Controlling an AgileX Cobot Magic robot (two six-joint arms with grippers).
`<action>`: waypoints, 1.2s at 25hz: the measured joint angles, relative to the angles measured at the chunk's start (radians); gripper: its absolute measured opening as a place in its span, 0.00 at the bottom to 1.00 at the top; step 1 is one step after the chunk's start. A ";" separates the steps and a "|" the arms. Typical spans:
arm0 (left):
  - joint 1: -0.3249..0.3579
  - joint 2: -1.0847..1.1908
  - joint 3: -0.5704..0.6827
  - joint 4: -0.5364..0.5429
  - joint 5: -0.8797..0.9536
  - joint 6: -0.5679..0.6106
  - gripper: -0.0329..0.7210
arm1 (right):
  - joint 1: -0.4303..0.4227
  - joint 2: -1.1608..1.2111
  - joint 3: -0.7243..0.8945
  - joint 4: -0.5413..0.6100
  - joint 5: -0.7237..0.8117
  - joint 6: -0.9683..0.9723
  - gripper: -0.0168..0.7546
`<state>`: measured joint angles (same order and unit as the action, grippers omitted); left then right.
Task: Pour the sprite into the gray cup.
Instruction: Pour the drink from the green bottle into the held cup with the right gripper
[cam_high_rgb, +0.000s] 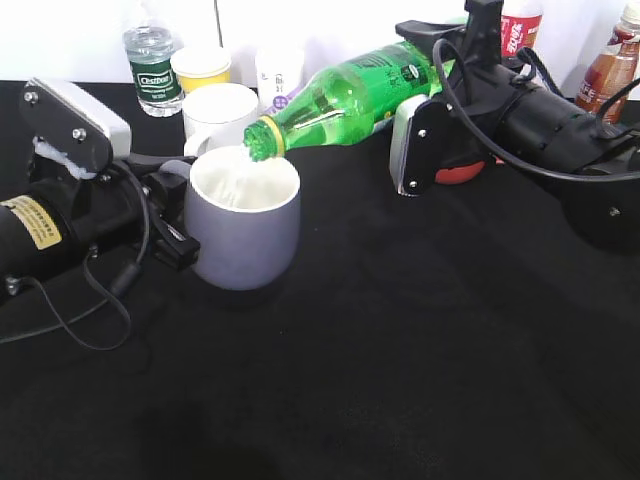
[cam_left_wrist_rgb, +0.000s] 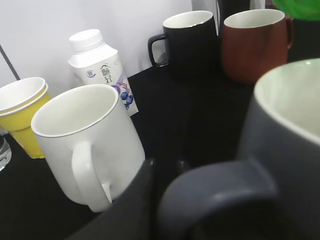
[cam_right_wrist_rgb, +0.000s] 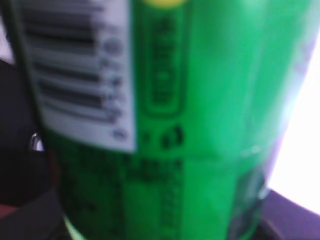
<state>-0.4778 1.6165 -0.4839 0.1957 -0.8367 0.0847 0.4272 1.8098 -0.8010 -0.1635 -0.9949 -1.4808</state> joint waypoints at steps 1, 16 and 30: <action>0.000 0.000 0.000 0.000 -0.012 0.000 0.15 | 0.000 0.000 0.000 0.001 -0.002 -0.006 0.57; 0.000 0.000 0.000 0.000 -0.025 0.004 0.15 | 0.000 0.000 -0.004 0.031 -0.050 -0.081 0.56; 0.000 0.000 0.000 0.001 -0.026 0.012 0.15 | 0.000 0.000 -0.004 0.032 -0.072 -0.058 0.56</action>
<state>-0.4778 1.6165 -0.4839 0.1965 -0.8627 0.0965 0.4272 1.8098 -0.8045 -0.1313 -1.0674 -1.5385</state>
